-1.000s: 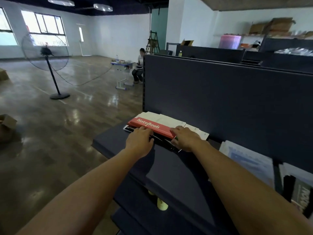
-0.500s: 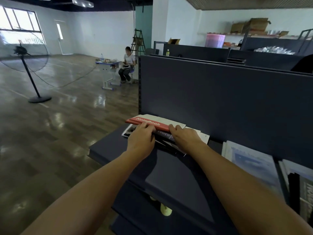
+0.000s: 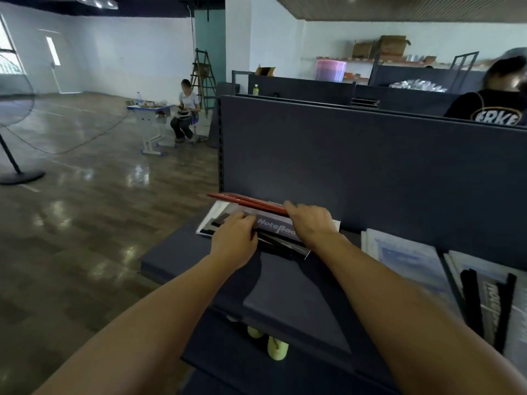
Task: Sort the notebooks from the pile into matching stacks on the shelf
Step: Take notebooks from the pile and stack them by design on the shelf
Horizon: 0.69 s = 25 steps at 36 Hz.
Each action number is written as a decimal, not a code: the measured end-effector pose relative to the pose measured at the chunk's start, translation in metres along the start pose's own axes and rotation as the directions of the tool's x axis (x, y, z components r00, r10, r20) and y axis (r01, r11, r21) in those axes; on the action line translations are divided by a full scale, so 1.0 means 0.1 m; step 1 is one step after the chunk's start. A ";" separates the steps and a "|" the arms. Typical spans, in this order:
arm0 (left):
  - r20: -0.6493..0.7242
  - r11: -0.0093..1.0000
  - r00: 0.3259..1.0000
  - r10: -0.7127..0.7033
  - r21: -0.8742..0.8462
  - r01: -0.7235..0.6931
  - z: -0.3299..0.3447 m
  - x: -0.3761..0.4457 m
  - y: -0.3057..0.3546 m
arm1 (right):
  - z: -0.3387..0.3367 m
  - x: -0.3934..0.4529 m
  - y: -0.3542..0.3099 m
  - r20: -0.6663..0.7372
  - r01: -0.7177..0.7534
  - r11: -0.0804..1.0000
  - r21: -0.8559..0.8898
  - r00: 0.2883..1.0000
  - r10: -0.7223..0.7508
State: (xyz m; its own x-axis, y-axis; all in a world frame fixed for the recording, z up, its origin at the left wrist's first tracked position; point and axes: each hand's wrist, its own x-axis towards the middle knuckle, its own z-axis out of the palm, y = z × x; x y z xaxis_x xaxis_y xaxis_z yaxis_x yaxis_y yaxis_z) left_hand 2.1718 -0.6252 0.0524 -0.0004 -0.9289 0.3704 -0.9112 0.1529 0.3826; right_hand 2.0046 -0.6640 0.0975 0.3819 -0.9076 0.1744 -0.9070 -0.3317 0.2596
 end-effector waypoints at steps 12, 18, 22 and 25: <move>0.042 0.972 0.971 0.235 0.004 -0.235 0.03 0.05 0.48 | -0.33 -0.68 0.39 -0.097 -0.172 0.985 -0.033 0.981 0.168; 0.059 0.933 0.931 0.360 -0.047 -0.357 0.17 0.00 0.99 | -0.54 -1.23 0.74 -0.115 -0.300 0.953 -0.035 0.949 0.294; 0.055 0.894 0.895 0.443 -0.097 -0.437 0.25 -0.04 1.39 | -0.66 -1.65 0.98 -0.117 -0.391 0.920 -0.038 0.916 0.384; 0.047 0.860 0.862 0.505 -0.117 -0.497 0.30 -0.15 1.76 | -0.72 -2.00 1.17 -0.118 -0.451 0.891 -0.051 0.889 0.443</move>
State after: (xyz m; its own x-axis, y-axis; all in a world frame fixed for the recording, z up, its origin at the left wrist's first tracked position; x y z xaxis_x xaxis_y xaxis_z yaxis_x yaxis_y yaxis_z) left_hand 1.9989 -0.5948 0.0890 -0.4798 -0.7390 0.4729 -0.7347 0.6330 0.2439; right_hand 1.8349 -0.5031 0.1616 -0.0412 -0.9233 0.3819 -0.9713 0.1266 0.2014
